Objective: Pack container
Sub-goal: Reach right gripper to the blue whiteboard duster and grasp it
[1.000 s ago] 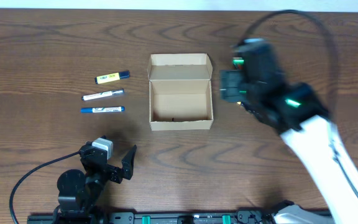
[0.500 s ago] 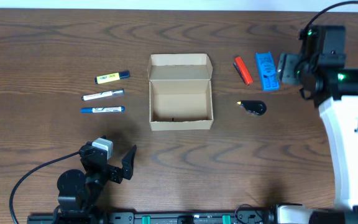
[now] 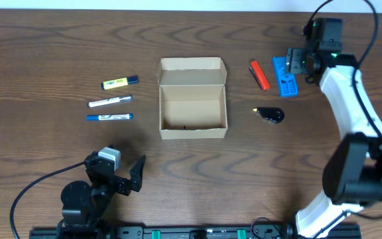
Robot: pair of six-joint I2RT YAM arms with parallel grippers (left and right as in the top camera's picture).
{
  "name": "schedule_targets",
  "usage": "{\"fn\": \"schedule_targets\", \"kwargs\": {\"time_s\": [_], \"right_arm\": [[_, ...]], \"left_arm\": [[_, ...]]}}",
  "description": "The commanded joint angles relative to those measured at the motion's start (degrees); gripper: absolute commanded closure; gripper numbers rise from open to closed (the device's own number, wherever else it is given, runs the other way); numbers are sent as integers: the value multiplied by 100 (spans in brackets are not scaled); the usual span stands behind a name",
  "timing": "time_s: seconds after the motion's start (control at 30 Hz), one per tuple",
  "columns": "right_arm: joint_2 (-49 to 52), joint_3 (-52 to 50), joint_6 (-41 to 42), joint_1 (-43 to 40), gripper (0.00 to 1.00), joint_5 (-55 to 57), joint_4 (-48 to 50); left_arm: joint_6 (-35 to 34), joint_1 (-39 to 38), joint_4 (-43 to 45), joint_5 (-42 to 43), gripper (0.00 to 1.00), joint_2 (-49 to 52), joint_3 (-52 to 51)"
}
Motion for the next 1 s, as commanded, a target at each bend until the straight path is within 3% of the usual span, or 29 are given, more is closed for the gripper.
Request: {"fn": "schedule_targets", "kwargs": {"time_s": [0.0, 0.5, 0.97], "right_arm": [[420, -44, -245, -96, 20, -240, 214], [1401, -44, -411, -149, 17, -651, 608], [1600, -44, -409, -164, 20, -673, 640]], "left_arm": [[15, 35, 4, 81, 5, -37, -120], [15, 35, 4, 81, 5, -37, -120], [13, 35, 4, 81, 5, -37, -120]]}}
